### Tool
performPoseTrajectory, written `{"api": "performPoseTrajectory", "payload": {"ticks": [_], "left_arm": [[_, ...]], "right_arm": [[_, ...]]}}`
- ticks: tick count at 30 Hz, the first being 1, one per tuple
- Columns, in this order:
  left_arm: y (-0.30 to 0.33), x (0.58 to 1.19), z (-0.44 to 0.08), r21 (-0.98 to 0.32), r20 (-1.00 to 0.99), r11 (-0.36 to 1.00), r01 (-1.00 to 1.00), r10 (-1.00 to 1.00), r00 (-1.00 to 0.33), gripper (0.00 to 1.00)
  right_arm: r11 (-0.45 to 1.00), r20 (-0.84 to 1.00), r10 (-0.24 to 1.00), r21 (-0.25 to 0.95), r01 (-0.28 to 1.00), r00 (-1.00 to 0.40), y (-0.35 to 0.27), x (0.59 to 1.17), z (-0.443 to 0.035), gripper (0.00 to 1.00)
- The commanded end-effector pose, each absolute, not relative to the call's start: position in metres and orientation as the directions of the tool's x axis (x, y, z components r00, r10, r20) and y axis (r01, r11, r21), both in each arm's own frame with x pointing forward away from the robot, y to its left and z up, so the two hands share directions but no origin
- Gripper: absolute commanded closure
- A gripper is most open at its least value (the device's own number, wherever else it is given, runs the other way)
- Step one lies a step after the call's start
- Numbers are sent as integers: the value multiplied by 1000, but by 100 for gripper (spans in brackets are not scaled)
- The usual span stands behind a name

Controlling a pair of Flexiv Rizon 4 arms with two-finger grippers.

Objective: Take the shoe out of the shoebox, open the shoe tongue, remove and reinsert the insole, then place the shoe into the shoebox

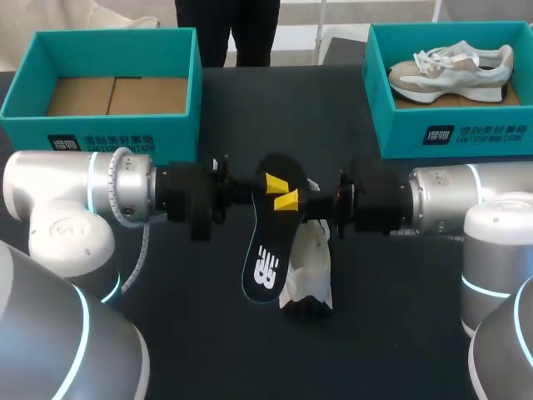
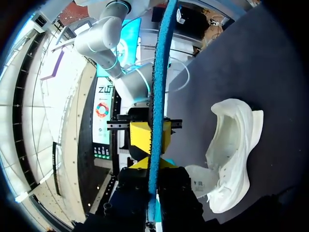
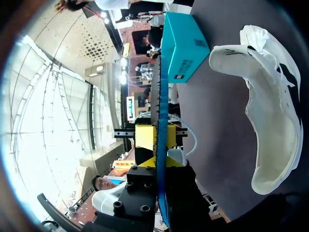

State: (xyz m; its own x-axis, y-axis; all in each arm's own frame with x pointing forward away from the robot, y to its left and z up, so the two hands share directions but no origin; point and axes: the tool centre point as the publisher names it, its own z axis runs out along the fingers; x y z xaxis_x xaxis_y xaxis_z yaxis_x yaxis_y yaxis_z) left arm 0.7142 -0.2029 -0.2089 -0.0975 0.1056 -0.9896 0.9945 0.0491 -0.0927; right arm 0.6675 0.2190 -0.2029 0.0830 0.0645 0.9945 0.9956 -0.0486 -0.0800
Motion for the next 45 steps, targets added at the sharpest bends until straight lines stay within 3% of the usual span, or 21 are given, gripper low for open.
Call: {"api": "performPoseTrajectory", "payload": {"ticks": [1, 6, 13, 14, 18, 19, 20, 27, 30, 32, 35, 45], "left_arm": [[-207, 708, -208, -92, -990, 50, 995, 100, -97, 80], [-208, 706, -208, -97, -990, 45, 994, 94, -100, 78], [-207, 707, -211, -102, -990, 50, 994, 93, -106, 93], [-207, 707, -211, -102, -990, 51, 993, 92, -106, 99], [-207, 707, -211, -103, -990, 51, 993, 89, -107, 100], [-206, 707, -212, -105, -990, 50, 993, 89, -109, 100], [-205, 707, -212, -112, -989, 52, 992, 94, -117, 100], [-190, 707, -204, -199, -971, 57, 978, 122, -205, 100], [-186, 706, -199, -261, -955, 45, 964, 131, -265, 100], [-184, 705, -197, -311, -942, 30, 950, 125, -312, 100], [-179, 705, -193, -364, -926, 16, 931, 102, -364, 100], [-179, 705, -193, -364, -926, 16, 931, 102, -364, 100]], "right_arm": [[-56, 994, 66, -80, 995, 84, 226, 670, -204, 100], [-56, 994, 68, -78, 995, 82, 226, 671, -204, 100], [-56, 994, 67, -79, 995, 83, 227, 671, -204, 100], [-56, 994, 67, -79, 995, 83, 227, 671, -204, 100], [-65, 995, 65, -75, 995, 79, 226, 669, -206, 100], [-73, 995, 69, -63, 995, 68, 224, 668, -206, 63], [-76, 996, 77, -40, 996, 46, 222, 666, -205, 0], [-66, 977, 171, 142, 988, -129, 193, 653, -190, 0], [-40, 938, 240, 268, 963, -251, 182, 648, -184, 0], [24, 859, 307, 423, 906, -410, 181, 646, -177, 0], [36, 855, 309, 426, 904, -416, 181, 646, -176, 0], [36, 855, 309, 426, 904, -416, 181, 646, -176, 0]]}}
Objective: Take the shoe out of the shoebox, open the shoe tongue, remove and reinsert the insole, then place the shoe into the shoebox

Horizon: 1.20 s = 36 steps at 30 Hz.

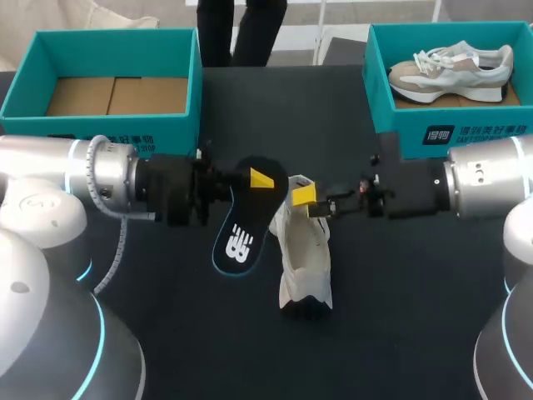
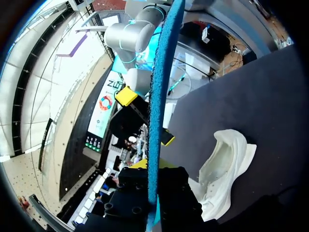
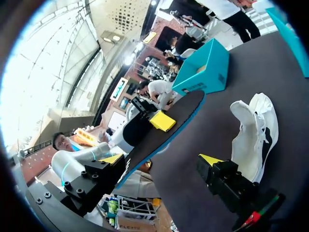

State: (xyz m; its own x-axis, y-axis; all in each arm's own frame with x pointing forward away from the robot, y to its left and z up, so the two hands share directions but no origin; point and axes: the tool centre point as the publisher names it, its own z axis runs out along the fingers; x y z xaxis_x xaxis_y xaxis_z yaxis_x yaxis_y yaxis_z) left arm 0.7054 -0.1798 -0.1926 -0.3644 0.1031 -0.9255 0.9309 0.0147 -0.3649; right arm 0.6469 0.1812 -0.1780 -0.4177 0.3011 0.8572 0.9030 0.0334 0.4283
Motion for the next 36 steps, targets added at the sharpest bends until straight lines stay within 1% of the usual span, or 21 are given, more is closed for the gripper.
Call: {"api": "performPoseTrajectory", "payload": {"ticks": [1, 2, 3, 4, 5, 6, 7, 8, 9, 10, 11, 12, 14, 15, 36], "left_arm": [[-179, 705, -193, -364, -926, 16, 931, 102, -364, 100], [-179, 705, -193, -364, -926, 16, 931, 102, -364, 100], [-179, 705, -193, -364, -926, 16, 931, 102, -364, 100], [-179, 705, -193, -364, -926, 16, 931, 102, -364, 100], [-179, 705, -193, -364, -926, 16, 931, 102, -364, 100], [-179, 705, -193, -364, -926, 16, 931, 102, -364, 100], [-179, 705, -193, -364, -926, 16, 931, 102, -364, 100], [-179, 705, -193, -364, -926, 16, 931, 102, -364, 100], [-179, 705, -193, -364, -926, 16, 931, 102, -364, 100], [-179, 705, -193, -364, -926, 16, 931, 102, -364, 100], [-179, 705, -193, -364, -926, 16, 931, 102, -364, 100], [-179, 705, -193, -364, -926, 16, 931, 102, -364, 100], [-179, 705, -193, -364, -926, 16, 931, 102, -364, 100], [-179, 705, -193, -364, -926, 16, 931, 102, -364, 100], [-179, 705, -193, -364, -926, 16, 931, 102, -364, 100]], "right_arm": [[36, 855, 309, 426, 904, -416, 181, 646, -176, 0], [59, 768, 364, 546, 836, -527, 175, 652, -172, 0], [148, 685, 366, 625, 766, -630, 172, 655, -170, 0], [188, 652, 405, 626, 757, -640, 168, 660, -172, 0], [234, 533, 404, 726, 647, -744, 163, 660, -172, 0], [289, 459, 366, 771, 567, -810, 160, 661, -172, 0], [294, 432, 381, 781, 550, -817, 155, 662, -174, 0], [350, 360, 360, 803, 482, -861, 151, 664, -175, 0], [408, 295, 309, 818, 406, -904, 149, 665, -174, 0], [435, 264, 309, 815, 382, -914, 145, 667, -175, 0], [466, 216, 278, 822, 327, -936, 141, 670, -178, 0], [478, 195, 266, 824, 305, -944, 138, 671, -180, 0], [527, 120, 171, 828, 193, -978, 131, 674, -183, 0], [538, 99, 143, 828, 162, -985, 129, 674, -185, 0], [538, 99, 143, 828, 162, -985, 129, 674, -185, 0]]}}
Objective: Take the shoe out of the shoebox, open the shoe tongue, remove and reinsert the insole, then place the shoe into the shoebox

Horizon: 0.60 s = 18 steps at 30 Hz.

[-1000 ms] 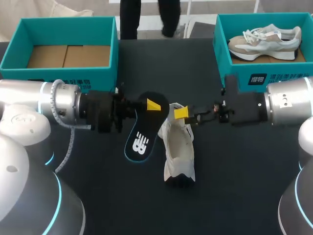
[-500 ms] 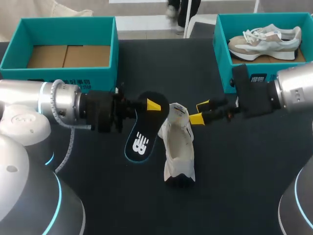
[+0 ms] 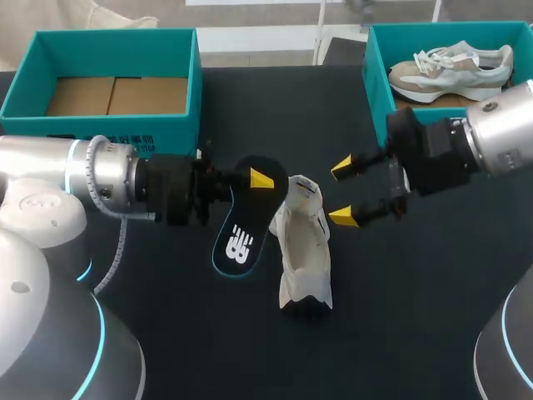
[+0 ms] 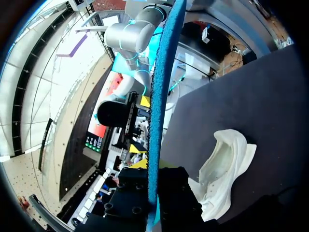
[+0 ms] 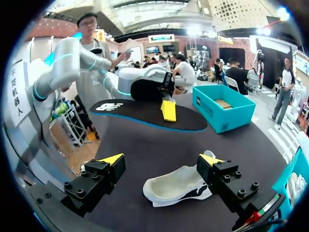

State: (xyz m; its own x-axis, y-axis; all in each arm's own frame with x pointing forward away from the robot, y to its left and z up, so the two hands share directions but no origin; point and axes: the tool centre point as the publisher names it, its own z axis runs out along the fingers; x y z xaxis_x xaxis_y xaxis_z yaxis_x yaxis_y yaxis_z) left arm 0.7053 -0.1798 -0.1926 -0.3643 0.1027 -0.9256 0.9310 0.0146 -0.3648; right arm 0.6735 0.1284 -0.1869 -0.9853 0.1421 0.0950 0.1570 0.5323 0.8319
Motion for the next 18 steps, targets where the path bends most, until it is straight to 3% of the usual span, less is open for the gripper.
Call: {"api": "performPoseTrajectory", "payload": {"ticks": [1, 4, 13, 18], "left_arm": [[-179, 705, -193, -364, -926, 16, 931, 102, -364, 100], [-179, 705, -193, -364, -926, 16, 931, 102, -364, 100], [-179, 705, -193, -364, -926, 16, 931, 102, -364, 100], [-179, 705, -193, -364, -926, 16, 931, 102, -364, 100]], "right_arm": [[538, 99, 143, 828, 162, -985, 129, 674, -185, 0], [538, 99, 143, 828, 162, -985, 129, 674, -185, 0], [790, -106, 56, 612, -21, -993, 115, 700, -202, 0], [790, -106, 56, 612, -21, -993, 115, 700, -202, 0]]}}
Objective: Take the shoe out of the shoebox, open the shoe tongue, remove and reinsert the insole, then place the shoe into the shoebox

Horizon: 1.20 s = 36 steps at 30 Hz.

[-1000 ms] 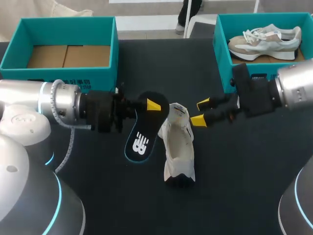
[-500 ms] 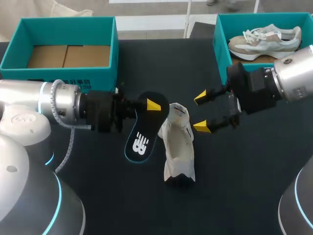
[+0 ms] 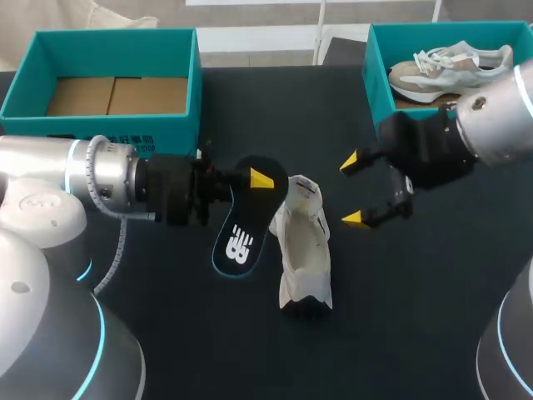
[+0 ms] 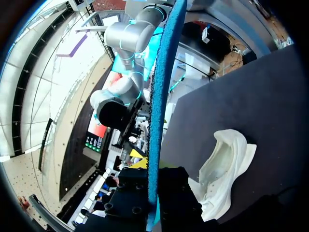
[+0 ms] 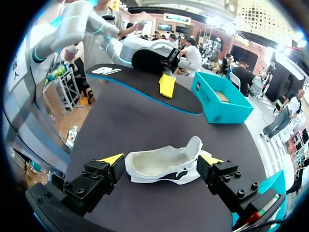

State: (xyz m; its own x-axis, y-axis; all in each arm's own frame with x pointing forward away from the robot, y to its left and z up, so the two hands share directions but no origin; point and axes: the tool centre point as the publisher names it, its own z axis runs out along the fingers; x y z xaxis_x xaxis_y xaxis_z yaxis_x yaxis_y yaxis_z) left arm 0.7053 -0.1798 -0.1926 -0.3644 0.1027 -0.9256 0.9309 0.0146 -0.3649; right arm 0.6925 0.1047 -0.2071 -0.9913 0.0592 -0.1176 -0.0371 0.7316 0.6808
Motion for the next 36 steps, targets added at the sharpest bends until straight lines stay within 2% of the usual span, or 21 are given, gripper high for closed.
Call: {"api": "performPoseTrajectory", "payload": {"ticks": [1, 7, 9, 14, 22, 28, 36], "left_arm": [[-179, 705, -193, -364, -926, 16, 931, 102, -364, 100], [-179, 705, -193, -364, -926, 16, 931, 102, -364, 100], [-185, 691, -199, -416, -907, -12, 909, 81, -414, 100], [-192, 664, -203, -479, -878, -10, 878, 15, -479, 100], [-195, 633, -214, -512, -856, -40, 858, -61, -514, 100], [-210, 617, -234, -545, -836, -54, 837, -41, -547, 100], [-222, 602, -239, -568, -822, -56, 821, -12, -569, 100]], "right_arm": [[790, -106, 56, 612, -21, -993, 115, 700, -202, 0], [790, -106, 56, 612, -21, -993, 115, 700, -202, 0], [790, -106, 56, 612, -21, -993, 115, 700, -202, 0], [851, -173, 79, 524, -24, -982, 106, 702, -223, 0], [868, -208, 42, 491, -67, -977, 98, 701, -258, 0], [879, -212, -10, 464, -110, -977, 99, 701, -275, 0], [886, -217, -1, 452, -101, -976, 99, 697, -282, 0]]}}
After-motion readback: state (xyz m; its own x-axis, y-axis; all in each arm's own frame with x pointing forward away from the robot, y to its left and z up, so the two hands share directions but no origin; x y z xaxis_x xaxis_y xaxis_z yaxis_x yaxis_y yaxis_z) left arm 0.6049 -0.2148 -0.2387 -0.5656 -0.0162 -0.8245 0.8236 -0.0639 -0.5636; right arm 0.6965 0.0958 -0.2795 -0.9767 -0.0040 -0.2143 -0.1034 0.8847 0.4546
